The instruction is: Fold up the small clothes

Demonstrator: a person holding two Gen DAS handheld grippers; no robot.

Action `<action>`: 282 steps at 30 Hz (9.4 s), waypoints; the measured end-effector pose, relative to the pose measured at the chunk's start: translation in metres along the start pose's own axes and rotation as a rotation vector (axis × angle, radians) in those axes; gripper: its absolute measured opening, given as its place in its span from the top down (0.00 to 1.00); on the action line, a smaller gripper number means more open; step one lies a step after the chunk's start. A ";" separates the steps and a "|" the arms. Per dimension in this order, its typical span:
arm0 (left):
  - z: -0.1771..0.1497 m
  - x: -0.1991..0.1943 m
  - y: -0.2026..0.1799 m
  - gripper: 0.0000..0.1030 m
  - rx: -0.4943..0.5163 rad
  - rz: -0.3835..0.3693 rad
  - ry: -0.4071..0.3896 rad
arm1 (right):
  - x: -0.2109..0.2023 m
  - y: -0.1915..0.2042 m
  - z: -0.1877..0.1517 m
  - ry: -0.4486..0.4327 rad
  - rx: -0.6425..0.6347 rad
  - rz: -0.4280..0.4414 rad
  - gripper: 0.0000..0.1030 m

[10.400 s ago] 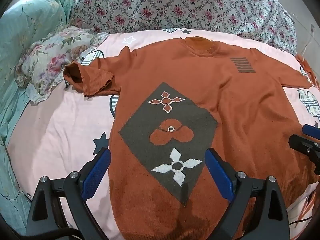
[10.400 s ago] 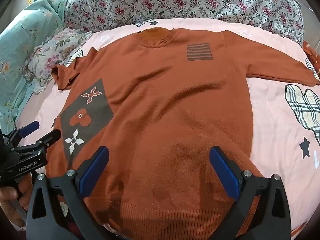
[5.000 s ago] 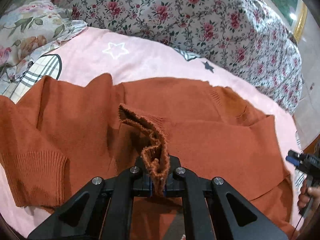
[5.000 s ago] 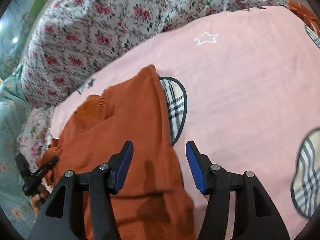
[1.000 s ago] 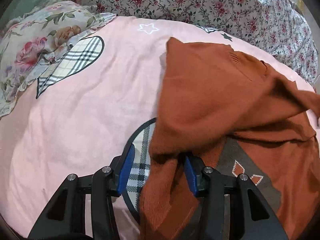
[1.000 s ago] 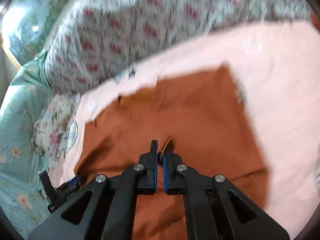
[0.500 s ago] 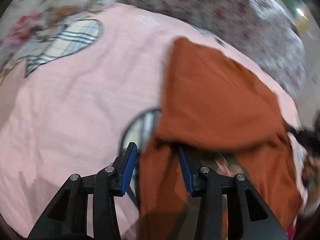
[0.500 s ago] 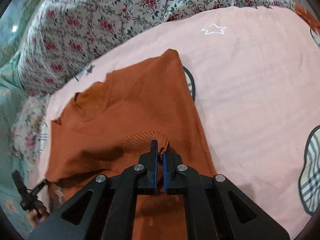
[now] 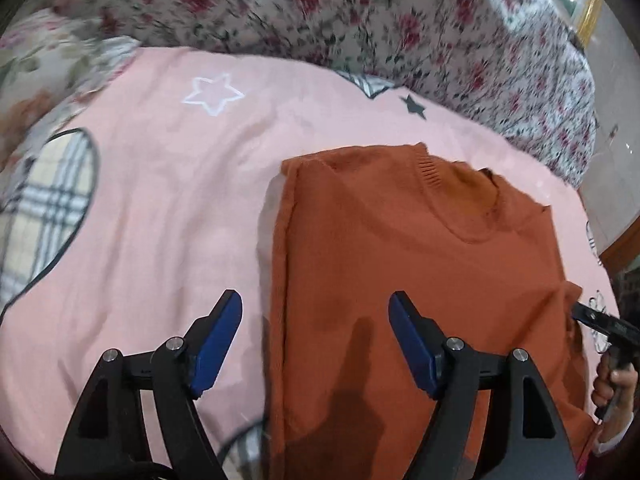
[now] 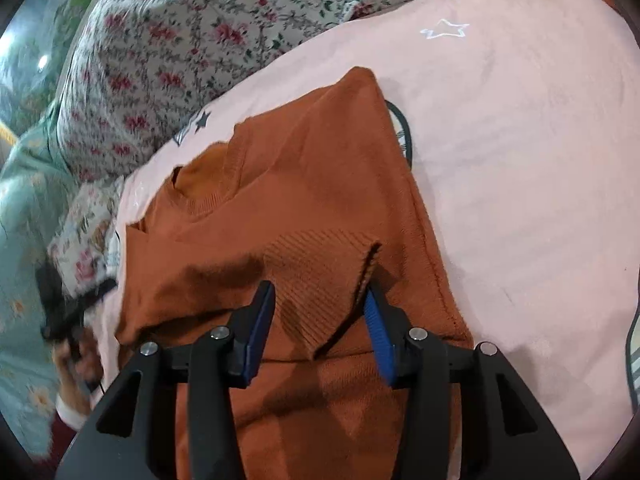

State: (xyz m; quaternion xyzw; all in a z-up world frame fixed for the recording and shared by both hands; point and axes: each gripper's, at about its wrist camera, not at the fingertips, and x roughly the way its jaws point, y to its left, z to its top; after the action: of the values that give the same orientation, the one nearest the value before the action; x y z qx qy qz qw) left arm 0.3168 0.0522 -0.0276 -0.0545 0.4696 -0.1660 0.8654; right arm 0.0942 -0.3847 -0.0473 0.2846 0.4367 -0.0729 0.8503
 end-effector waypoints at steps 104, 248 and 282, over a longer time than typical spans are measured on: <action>-0.347 -0.189 -0.005 0.97 -0.197 -0.326 0.075 | -0.128 -0.013 -0.227 0.097 -0.068 0.200 0.93; -0.177 -0.045 -0.004 0.54 -0.552 -0.197 -0.165 | -0.035 0.032 -0.107 -0.040 -0.008 0.073 0.53; -0.134 -0.007 -0.247 0.91 0.260 -0.095 -0.156 | 0.094 0.087 0.062 0.189 -0.115 0.312 0.37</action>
State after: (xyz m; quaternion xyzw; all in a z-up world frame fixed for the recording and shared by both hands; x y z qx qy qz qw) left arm 0.1434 -0.1690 -0.0343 0.0232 0.3723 -0.2612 0.8903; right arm 0.2271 -0.3345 -0.0560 0.3054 0.4686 0.1121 0.8213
